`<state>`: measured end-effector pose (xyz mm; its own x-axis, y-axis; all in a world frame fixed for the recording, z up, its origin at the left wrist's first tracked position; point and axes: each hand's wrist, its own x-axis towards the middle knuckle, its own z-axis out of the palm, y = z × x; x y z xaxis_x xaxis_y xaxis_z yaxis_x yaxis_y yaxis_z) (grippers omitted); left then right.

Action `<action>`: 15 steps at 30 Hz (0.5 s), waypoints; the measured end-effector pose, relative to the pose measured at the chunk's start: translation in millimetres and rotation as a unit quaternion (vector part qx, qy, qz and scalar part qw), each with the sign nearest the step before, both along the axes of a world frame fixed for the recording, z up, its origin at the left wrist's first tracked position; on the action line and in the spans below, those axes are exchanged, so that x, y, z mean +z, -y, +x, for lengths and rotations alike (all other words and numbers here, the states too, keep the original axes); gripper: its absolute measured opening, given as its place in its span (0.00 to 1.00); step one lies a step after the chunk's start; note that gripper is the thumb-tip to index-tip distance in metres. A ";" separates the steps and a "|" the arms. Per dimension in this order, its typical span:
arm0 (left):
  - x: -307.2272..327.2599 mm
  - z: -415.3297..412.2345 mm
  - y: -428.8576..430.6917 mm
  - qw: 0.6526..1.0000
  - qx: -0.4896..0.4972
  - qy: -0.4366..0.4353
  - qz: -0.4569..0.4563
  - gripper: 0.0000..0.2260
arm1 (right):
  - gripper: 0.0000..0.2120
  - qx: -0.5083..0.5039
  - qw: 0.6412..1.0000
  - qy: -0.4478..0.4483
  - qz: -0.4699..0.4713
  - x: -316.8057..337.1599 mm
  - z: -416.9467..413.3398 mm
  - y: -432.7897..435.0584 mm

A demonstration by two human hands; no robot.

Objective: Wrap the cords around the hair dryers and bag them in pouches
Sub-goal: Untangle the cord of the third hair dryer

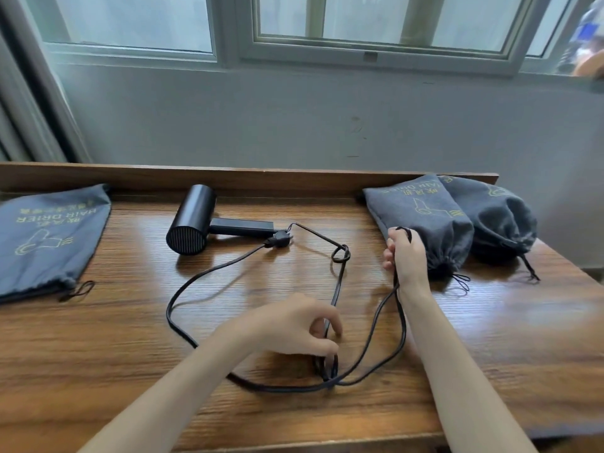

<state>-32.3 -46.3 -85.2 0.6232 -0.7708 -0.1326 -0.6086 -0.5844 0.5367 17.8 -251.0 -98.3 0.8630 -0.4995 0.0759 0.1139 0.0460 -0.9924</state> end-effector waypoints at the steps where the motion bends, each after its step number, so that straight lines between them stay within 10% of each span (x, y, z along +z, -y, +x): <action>1: 0.3 0.5 -0.9 1.000 0.010 -0.013 -0.005 0.08 | 0.09 -0.011 1.000 0.017 -0.001 1.3 -1.3 -0.4; 6: 3.5 6.2 -2.0 0.989 0.124 0.070 -0.032 0.09 | 0.06 -0.073 0.990 0.085 -0.081 3.0 -7.6 -2.2; 12: 4.4 29.0 -8.1 0.892 0.322 0.198 -0.249 0.11 | 0.22 -0.106 0.972 0.105 -0.180 -2.6 -6.6 -0.3; 15: 15.6 37.7 -10.4 0.844 0.380 0.129 -0.356 0.12 | 0.35 -0.118 0.929 0.096 -0.336 -10.3 -8.2 -2.4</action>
<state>5.5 -35.9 -69.6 0.9112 0.0370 0.4103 -0.3528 -0.4441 0.8236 9.6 -248.5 -108.6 0.6739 -0.4565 0.5809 0.2207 -0.6260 -0.7479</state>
